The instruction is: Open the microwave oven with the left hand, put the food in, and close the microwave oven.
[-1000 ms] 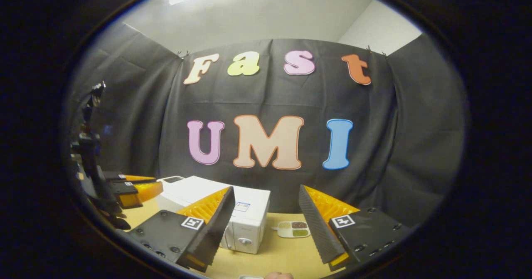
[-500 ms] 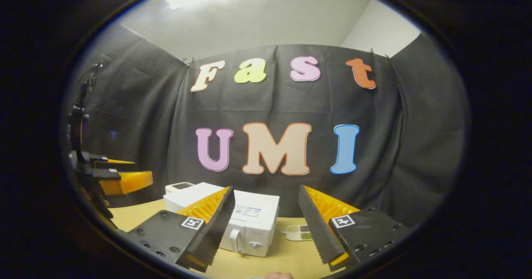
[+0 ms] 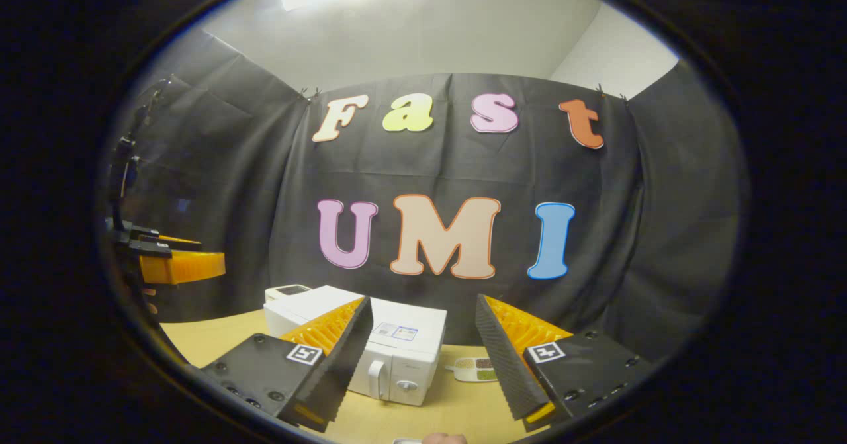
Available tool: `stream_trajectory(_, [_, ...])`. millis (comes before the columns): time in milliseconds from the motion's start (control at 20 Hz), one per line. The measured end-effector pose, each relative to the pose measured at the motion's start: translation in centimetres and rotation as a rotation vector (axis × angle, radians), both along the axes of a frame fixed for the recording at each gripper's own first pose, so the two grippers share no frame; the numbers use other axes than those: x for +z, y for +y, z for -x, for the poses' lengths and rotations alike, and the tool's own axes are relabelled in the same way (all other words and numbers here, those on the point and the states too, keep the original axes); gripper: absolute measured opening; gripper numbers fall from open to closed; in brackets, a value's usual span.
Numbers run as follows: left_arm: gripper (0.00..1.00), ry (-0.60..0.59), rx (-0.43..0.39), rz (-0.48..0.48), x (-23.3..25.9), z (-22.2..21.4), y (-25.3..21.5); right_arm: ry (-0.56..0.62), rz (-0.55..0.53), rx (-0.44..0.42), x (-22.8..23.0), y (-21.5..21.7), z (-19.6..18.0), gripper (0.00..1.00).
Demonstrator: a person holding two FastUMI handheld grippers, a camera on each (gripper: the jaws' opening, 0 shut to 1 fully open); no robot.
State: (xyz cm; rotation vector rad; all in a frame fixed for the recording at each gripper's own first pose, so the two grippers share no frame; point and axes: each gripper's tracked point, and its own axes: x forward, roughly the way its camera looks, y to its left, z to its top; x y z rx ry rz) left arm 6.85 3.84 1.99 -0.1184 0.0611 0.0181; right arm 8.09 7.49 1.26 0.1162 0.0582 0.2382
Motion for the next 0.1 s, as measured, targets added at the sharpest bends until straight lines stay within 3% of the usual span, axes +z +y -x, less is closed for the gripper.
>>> stream_trajectory(100, [0.94, 0.010, 0.003, -0.004, -0.43, 0.19, 0.33, 0.005, -0.008, 0.003, -0.01, 0.24, 0.20, 0.96])
